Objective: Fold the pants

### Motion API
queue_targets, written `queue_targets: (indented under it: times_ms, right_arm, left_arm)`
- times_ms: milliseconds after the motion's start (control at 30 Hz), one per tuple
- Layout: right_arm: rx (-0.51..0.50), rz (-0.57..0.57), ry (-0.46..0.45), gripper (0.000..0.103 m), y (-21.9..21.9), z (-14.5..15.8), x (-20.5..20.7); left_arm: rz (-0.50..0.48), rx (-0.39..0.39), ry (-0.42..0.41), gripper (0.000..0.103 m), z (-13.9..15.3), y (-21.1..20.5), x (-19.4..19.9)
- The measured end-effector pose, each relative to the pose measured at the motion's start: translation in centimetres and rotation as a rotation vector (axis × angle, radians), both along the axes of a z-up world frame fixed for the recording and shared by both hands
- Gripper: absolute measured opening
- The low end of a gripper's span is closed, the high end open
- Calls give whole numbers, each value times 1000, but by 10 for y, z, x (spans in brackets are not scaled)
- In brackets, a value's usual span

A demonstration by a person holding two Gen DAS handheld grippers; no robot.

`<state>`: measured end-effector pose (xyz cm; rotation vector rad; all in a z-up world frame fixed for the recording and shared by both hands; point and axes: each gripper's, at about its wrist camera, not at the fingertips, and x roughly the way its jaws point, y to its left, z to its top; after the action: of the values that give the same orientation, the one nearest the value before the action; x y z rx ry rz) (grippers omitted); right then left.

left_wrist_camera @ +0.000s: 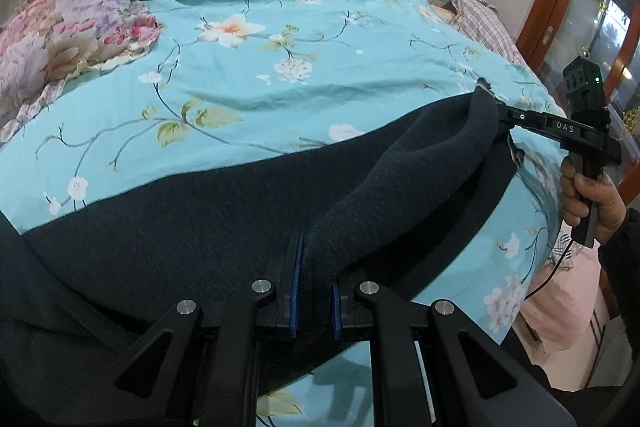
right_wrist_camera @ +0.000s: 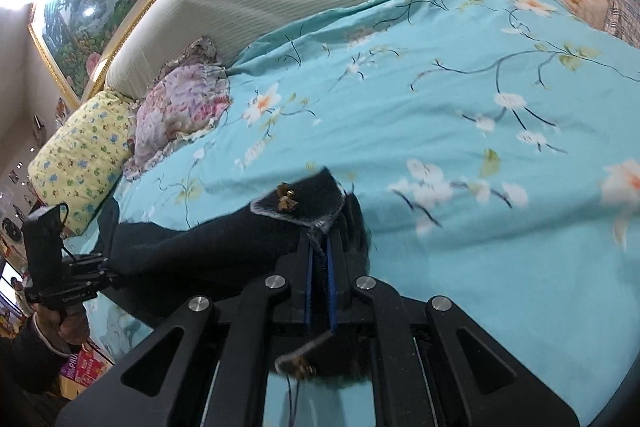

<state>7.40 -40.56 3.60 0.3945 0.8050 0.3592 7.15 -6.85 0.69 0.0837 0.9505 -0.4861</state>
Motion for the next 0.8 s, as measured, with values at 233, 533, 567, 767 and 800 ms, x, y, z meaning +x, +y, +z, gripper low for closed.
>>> queue_targets:
  times_ms: [233,533,567,767,800]
  right_arm:
    - [-38,-63,25,5,-13,-3,-15]
    - [-39,-126,50,5,-14,12,-32]
    - [-43,-126,37,5,-10,17,-34]
    - [-44,-70,-60,62,26,46,-37]
    - [-40,-57,-76,62,33,50,-37]
  left_arm:
    - [9,-5,28,14,-14,1,-9]
    - [49,-51,26,42,-2,12,-22]
    - [59,-58,23,48,1,16,-25]
    - [189,-90,-7,58,21,57,-32]
    - [214,-97,-8,59,24,65,-32]
